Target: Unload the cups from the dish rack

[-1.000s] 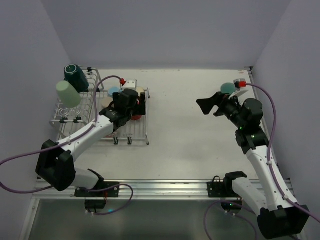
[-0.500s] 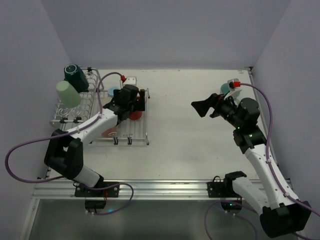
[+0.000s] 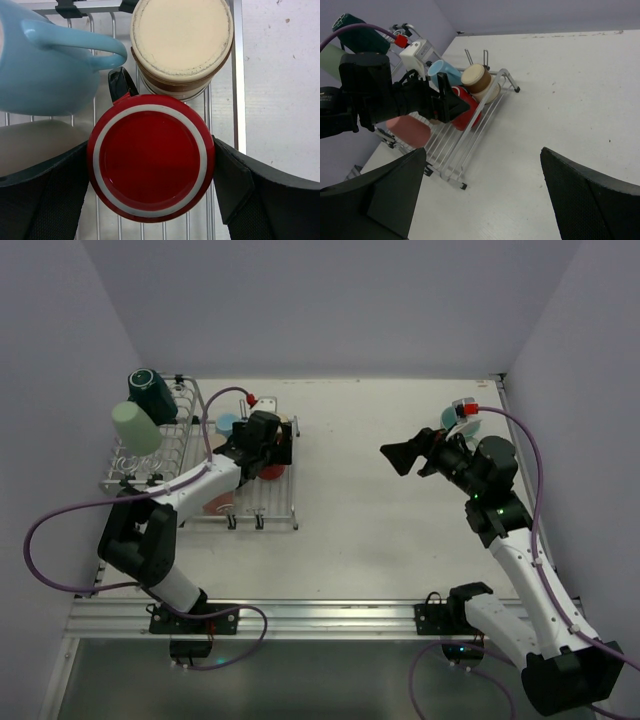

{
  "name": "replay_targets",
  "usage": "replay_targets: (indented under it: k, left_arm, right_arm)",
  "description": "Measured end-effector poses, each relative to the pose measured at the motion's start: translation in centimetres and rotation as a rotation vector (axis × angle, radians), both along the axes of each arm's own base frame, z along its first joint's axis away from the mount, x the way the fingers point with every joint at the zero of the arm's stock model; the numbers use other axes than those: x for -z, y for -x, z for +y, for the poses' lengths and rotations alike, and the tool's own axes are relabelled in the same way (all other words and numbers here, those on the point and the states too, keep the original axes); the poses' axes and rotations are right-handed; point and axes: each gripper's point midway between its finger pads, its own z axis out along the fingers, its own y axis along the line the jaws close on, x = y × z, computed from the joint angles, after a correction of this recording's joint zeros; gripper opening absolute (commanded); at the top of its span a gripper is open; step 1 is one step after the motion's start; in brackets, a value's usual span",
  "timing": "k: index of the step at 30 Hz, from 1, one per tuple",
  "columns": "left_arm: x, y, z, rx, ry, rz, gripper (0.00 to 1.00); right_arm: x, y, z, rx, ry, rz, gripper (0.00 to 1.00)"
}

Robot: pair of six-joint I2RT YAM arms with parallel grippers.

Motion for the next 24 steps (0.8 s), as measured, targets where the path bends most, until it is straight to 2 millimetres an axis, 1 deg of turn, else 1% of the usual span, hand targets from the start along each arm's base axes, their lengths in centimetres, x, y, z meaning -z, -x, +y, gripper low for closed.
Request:
replay_targets:
  k: [2, 3, 6, 8, 9, 11, 14, 18, 22, 24]
  left_arm:
    - [0.0, -0.1, 0.0, -0.002, 0.003, -0.002, 0.78]
    - [0.0, -0.1, 0.0, -0.002, 0.004, -0.003, 0.67]
    - [0.0, -0.2, -0.1, -0.002, 0.008, -0.010, 0.46]
    - [-0.1, 0.0, 0.0, -0.002, 0.011, -0.015, 0.41]
    - [-0.2, 0.1, 0.0, 0.000, 0.013, -0.015, 0.37]
    - [-0.4, 0.7, 0.2, 0.006, 0.018, -0.012, 0.36]
    - [-2.1, 1.2, 0.0, 0.023, 0.049, -0.040, 0.33]
    - [-6.5, 1.8, -0.6, 0.056, 0.133, -0.130, 0.31]
    - [-10.9, 3.0, -1.3, 0.099, 0.234, -0.219, 0.29]
    - [-13.1, 3.8, -1.8, 0.125, 0.299, -0.259, 0.27]
  right_arm:
    - [0.0, 0.0, 0.0, 0.000, 0.000, 0.000, 0.99]
    - [0.0, 0.0, 0.0, 0.000, 0.000, 0.000, 0.99]
    - [0.0, 0.0, 0.0, 0.000, 0.000, 0.000, 0.99]
    - [0.0, 0.0, 0.0, -0.003, -0.001, 0.000, 0.99]
    - [0.0, 0.1, 0.1, -0.006, -0.004, 0.002, 0.99]
    - [-0.1, 0.3, 0.4, -0.016, -0.012, 0.006, 0.99]
    - [-0.6, 0.6, 1.3, -0.040, -0.051, 0.009, 0.99]
    - [-1.3, 1.9, 3.9, -0.108, -0.138, 0.012, 0.97]
    - [-0.9, 3.6, 6.6, -0.191, -0.223, 0.033, 0.95]
    - [-0.9, 4.1, 7.5, -0.223, -0.270, 0.040, 0.95]
